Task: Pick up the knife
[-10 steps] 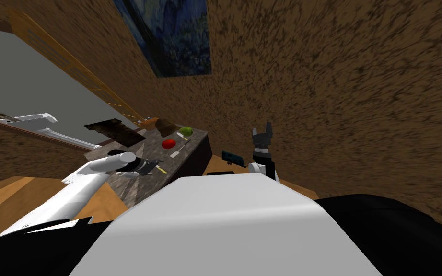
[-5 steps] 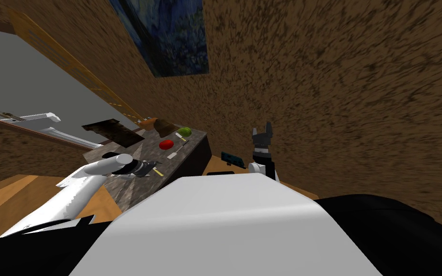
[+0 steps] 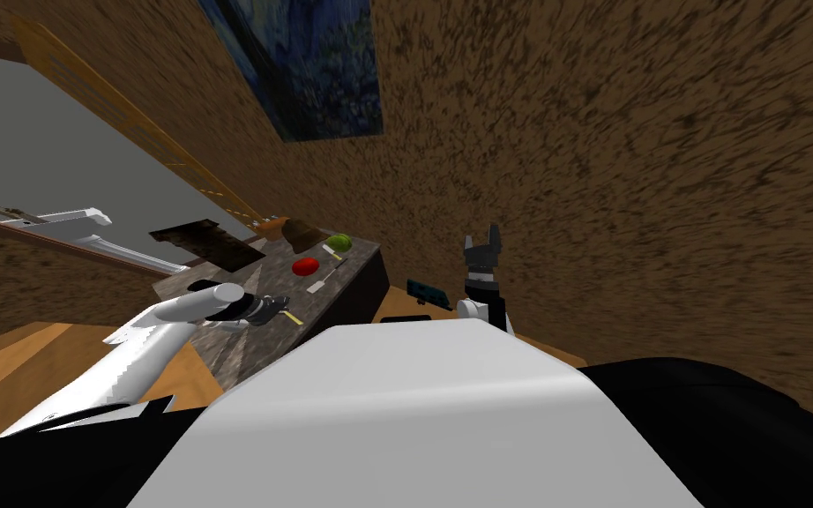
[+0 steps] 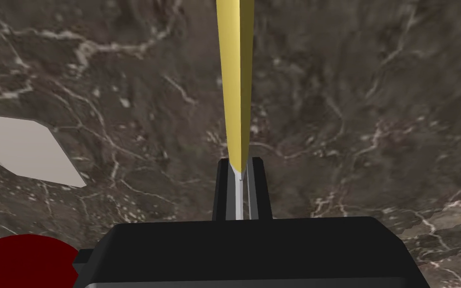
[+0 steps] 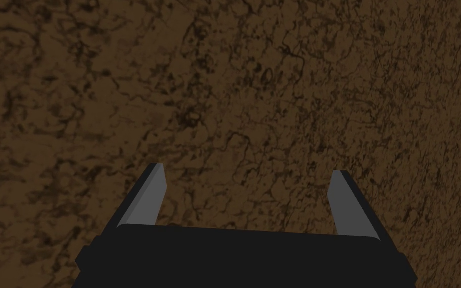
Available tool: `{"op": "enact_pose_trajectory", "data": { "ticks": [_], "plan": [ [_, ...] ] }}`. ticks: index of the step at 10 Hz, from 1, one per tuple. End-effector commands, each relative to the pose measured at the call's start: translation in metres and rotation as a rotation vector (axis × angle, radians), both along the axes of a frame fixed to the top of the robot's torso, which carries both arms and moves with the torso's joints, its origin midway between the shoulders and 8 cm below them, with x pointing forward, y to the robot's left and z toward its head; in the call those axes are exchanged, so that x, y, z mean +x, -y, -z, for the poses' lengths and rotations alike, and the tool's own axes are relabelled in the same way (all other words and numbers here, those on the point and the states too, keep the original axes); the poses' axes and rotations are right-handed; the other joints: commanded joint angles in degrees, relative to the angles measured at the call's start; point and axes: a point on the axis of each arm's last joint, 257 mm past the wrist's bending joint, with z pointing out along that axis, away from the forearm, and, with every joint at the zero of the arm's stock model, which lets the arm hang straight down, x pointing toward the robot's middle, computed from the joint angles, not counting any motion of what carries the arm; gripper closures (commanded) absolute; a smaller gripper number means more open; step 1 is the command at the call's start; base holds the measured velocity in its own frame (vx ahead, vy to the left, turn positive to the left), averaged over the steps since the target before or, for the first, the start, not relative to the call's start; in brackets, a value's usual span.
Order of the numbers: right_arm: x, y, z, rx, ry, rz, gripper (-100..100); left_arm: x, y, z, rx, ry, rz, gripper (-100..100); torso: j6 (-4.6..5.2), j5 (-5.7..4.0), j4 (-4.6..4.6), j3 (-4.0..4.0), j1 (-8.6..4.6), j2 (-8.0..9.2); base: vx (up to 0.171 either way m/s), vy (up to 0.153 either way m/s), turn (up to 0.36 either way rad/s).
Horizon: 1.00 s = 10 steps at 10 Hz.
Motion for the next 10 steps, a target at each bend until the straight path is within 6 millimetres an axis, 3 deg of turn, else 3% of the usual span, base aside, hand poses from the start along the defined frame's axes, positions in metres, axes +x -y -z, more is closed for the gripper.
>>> {"op": "enact_pose_trajectory", "data": {
  "ticks": [1,2,10],
  "plan": [
    [0.000,0.000,0.000,0.000,0.000,0.000,0,0.000,0.000,0.000,0.000,0.000,0.000,0,0.00,0.00,0.00,0.00,0.00,0.00,0.000,0.000,0.000],
    [0.000,0.000,0.000,0.000,0.000,0.000,0,0.004,0.008,-0.004,0.000,-0.001,-0.004,100,0.00,0.00,0.00,0.00,0.00,0.00,-0.036,0.044,-0.047],
    [0.000,0.000,0.000,0.000,0.000,0.000,0,0.019,0.044,-0.017,-0.003,-0.001,-0.028,100,-0.02,0.03,-0.02,0.04,0.16,0.11,-0.049,0.059,-0.035]
  ]
}}
